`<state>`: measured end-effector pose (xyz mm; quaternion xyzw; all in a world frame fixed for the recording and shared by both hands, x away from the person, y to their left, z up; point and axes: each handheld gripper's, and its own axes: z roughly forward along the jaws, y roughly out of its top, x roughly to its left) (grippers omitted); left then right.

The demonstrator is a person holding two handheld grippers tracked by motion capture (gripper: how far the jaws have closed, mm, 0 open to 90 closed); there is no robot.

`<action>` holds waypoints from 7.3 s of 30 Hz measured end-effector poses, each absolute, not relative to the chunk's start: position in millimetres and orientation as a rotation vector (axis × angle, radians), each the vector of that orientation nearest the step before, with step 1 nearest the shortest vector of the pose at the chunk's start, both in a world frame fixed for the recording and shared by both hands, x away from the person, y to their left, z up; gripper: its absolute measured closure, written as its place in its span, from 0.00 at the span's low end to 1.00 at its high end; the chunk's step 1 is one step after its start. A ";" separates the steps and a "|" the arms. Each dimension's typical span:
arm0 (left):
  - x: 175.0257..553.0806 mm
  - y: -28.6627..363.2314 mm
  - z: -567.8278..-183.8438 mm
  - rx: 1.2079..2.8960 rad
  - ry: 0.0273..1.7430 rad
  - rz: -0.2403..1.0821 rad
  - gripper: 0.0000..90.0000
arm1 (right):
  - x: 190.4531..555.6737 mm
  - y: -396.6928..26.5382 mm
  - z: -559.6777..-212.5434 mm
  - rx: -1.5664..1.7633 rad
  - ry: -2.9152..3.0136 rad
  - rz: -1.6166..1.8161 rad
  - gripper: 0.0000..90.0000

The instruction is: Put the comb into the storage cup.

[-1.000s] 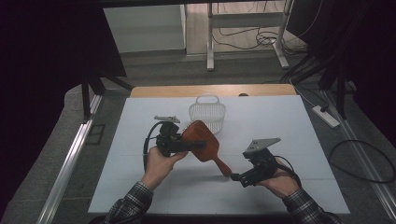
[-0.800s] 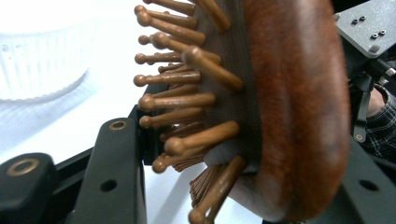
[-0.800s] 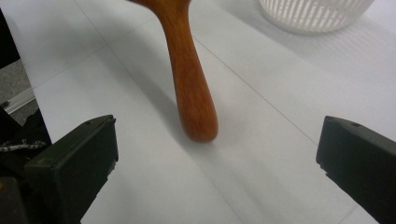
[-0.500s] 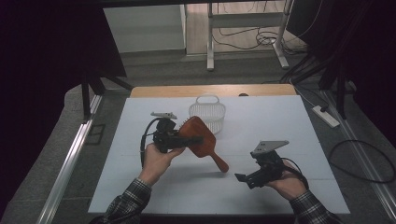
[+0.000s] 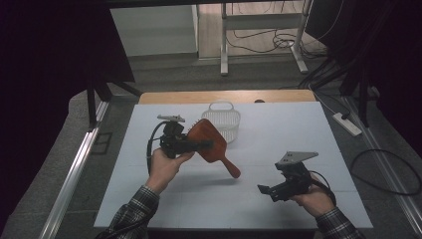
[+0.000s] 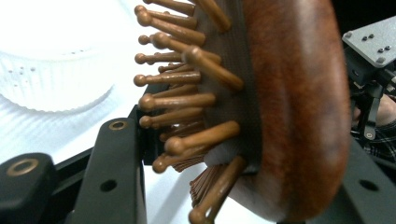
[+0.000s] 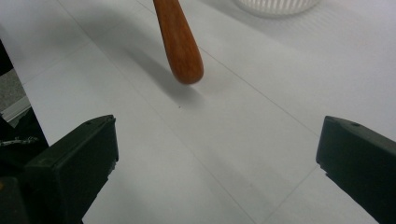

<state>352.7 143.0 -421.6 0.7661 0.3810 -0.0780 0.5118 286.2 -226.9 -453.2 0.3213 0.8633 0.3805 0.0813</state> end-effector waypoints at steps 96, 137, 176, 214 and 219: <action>444.8 163.8 -343.6 1.746 1.090 0.046 0.57 | 242.3 -307.9 -449.8 1.235 2.422 0.988 0.00; 461.5 131.1 -412.7 1.733 1.179 0.005 0.57 | 241.7 -307.5 -450.4 1.226 2.437 0.981 0.01; 465.9 148.3 -448.4 1.683 1.251 -0.044 0.40 | 242.3 -304.5 -451.5 1.215 2.456 0.947 0.01; 455.6 155.0 -432.6 1.917 1.140 0.141 0.14 | 241.6 -302.4 -451.8 1.197 2.460 0.919 0.02; 454.1 156.9 -431.3 1.920 1.123 0.130 0.12 | 241.5 -302.3 -451.8 1.196 2.460 0.918 0.02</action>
